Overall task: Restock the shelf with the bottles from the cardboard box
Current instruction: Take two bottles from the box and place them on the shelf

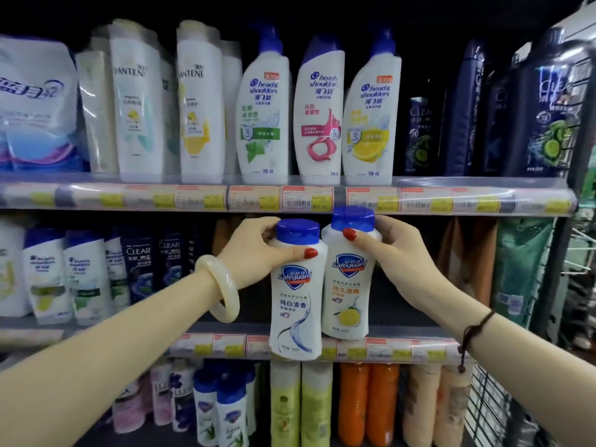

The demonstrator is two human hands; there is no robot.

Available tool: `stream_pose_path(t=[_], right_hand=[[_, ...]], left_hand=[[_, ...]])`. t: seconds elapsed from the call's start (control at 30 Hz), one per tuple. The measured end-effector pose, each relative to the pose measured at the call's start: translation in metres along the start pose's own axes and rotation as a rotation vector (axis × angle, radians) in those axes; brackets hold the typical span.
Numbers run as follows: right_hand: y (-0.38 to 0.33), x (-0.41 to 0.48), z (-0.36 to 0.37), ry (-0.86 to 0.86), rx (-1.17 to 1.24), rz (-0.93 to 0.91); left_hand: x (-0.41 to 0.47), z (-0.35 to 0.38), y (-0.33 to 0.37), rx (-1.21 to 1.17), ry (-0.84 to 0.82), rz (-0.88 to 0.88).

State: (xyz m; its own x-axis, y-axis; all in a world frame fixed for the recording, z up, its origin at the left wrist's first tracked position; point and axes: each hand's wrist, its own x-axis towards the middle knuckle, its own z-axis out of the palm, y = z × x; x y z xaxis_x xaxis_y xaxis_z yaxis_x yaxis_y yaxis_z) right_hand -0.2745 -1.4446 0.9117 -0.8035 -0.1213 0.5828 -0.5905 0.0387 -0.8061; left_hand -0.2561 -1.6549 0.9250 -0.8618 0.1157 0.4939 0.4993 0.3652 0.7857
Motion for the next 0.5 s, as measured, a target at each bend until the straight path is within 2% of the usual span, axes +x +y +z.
stream_pose_path(t=[0.3, 0.5], right_hand=[[0.008, -0.007, -0.002, -0.028, -0.138, 0.087], [0.009, -0.008, -0.005, -0.052, -0.133, 0.116]], left_hand=[[0.007, -0.001, 0.007, -0.04, 0.03, 0.081], [0.006, -0.002, -0.002, -0.061, 0.082, 0.098]])
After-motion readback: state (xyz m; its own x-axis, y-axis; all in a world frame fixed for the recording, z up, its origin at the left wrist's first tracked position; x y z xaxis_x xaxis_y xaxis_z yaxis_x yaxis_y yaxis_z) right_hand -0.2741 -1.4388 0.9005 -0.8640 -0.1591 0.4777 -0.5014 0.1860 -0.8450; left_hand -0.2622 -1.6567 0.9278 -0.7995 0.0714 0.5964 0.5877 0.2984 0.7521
